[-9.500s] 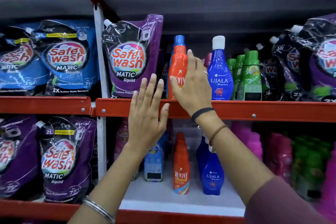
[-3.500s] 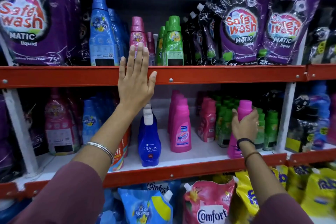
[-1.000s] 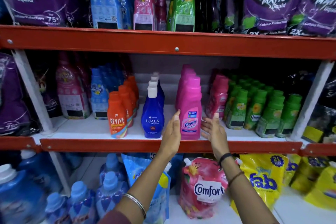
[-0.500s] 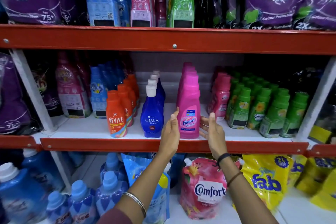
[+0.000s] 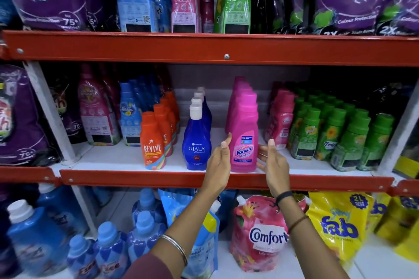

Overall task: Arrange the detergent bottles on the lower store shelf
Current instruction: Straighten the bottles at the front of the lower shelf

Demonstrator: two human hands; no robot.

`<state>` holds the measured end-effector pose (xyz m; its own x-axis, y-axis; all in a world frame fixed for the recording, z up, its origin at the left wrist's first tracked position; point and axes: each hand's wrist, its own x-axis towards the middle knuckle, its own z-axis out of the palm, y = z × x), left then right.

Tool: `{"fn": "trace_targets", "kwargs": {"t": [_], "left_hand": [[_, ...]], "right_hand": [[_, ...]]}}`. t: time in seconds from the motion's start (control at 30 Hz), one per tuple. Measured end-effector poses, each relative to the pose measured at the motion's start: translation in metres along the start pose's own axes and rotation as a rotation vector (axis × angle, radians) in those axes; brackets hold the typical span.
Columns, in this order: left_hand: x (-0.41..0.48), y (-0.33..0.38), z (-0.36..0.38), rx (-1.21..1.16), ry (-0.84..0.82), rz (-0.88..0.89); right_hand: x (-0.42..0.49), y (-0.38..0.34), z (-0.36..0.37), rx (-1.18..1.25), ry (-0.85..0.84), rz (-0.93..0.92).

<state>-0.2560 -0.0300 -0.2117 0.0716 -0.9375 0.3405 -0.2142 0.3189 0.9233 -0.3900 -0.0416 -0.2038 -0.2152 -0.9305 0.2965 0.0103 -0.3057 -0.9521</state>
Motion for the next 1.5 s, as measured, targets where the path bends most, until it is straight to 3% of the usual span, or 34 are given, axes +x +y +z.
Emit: {"fn": "trace_targets", "kwargs": {"t": [0.17,0.27,0.33,0.4,0.53,1.03,1.23,1.4,1.5], "left_hand": [[-0.027,0.001,-0.015,-0.042,0.202,0.23],[-0.031,-0.004,-0.039,-0.117,0.413,0.29],[-0.028,-0.003,-0.056,-0.083,0.487,0.239],[-0.022,-0.004,-0.07,-0.05,0.474,0.159],[-0.009,-0.015,-0.083,-0.034,0.36,0.053],[0.002,-0.038,-0.097,-0.142,0.274,0.011],[-0.002,-0.033,-0.098,-0.128,0.275,0.017],[-0.024,-0.018,-0.106,-0.069,0.393,0.231],[-0.033,-0.015,-0.124,-0.058,0.524,0.349]], "right_hand": [[-0.033,-0.005,0.019,-0.153,0.124,-0.287],[-0.048,-0.005,0.045,-0.094,-0.007,-0.345],[-0.05,-0.004,0.068,-0.025,-0.132,-0.266],[-0.047,-0.003,0.091,0.073,-0.197,-0.141],[-0.039,-0.002,0.116,0.255,-0.17,0.103],[-0.032,0.004,0.117,0.323,-0.165,0.148],[-0.034,0.003,0.117,0.303,-0.168,0.114],[-0.06,0.013,0.13,0.209,0.117,-0.114],[-0.083,0.014,0.152,0.265,0.013,-0.242]]}}
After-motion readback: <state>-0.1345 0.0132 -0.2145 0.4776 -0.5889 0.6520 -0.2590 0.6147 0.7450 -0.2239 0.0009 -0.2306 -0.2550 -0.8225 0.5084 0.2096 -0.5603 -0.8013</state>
